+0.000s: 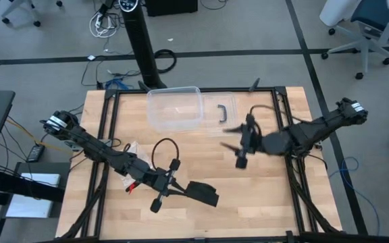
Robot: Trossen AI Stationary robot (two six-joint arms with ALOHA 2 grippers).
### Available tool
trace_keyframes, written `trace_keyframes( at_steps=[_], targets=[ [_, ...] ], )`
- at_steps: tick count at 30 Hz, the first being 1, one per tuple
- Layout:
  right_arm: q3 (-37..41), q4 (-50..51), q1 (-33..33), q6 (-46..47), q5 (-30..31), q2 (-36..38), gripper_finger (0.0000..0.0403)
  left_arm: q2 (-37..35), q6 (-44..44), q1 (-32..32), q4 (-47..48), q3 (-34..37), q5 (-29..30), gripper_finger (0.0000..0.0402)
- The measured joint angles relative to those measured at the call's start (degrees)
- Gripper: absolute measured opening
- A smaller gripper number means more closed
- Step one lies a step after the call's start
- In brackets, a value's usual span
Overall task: Roll bandage
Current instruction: Roll the black bandage
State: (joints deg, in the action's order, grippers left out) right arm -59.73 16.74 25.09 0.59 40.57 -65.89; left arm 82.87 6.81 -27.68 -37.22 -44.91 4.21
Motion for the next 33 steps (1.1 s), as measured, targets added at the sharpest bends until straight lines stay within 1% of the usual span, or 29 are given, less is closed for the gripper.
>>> trace_keyframes(
  at_steps=[2, 5, 6, 8, 10, 12, 15, 16, 18, 21, 25, 29, 31, 33],
  targets=[
    [2.2, 0.8, 3.1, 4.9, -0.7, -0.9, 0.0213, 0.0, 0.0, -0.1, -1.0, 0.0, 0.0, 0.0000],
    [7.8, -4.7, 8.0, 10.9, -1.1, -2.5, 0.0218, 0.0, 0.3, -0.1, -1.2, 0.0, 0.0, 0.0000],
    [10.0, -6.7, 9.9, 12.7, -0.1, -2.8, 0.0220, 0.0, 0.3, -0.1, -1.3, 0.0, 0.0, 0.0000],
    [14.3, -12.4, 13.4, 16.1, 4.1, -3.5, 0.0225, 0.0, 0.3, -0.1, -1.9, 0.0, 0.0, 0.0000],
    [18.9, -21.6, 16.1, 18.3, 7.8, -4.5, 0.0230, 0.0, 0.5, 0.0, -2.2, 0.0, 0.1, 0.0000],
    [22.9, -33.9, 17.4, 18.5, 8.6, -6.9, 0.0235, 0.0, 1.0, 0.3, -2.3, 0.0, 0.2, 0.0000],
    [27.4, -53.7, 17.3, 14.8, 9.3, -12.4, 0.0240, 0.0, 1.8, 0.7, -3.3, 0.0, 0.6, 0.0000],
    [28.2, -60.1, 16.9, 13.4, 9.1, -14.6, 0.0241, 0.0, 1.9, 0.9, -3.4, 0.0, 0.8, 0.0000],
    [28.6, -69.8, 16.2, 10.8, 7.2, -18.9, 0.0243, 0.0, 1.9, 1.2, -3.3, 0.0, 1.6, 0.0000],
    [27.9, -80.0, 15.6, 7.5, 5.2, -24.4, 0.0247, 0.0, 1.9, 1.6, -3.3, 0.0, 1.9, 0.0000],
    [27.1, -84.2, 14.4, 8.6, 3.2, -29.3, 0.0250, 0.0, 2.6, 2.1, -3.4, 0.0, 1.9, 0.0000],
    [25.7, -86.0, 12.9, 8.9, 2.0, -31.8, 0.0247, 0.0, 3.4, 2.2, -3.7, 0.0, 1.9, 0.0000],
    [25.3, -85.8, 12.0, 7.8, 1.7, -32.4, 0.0239, 0.0, 3.4, 2.2, -3.7, 0.0, 2.0, 0.0000],
    [25.1, -85.9, 11.2, 7.3, 1.7, -32.5, 0.0219, 0.0, 3.4, 2.2, -3.7, 0.0, 2.2, 0.0000]
  ],
)
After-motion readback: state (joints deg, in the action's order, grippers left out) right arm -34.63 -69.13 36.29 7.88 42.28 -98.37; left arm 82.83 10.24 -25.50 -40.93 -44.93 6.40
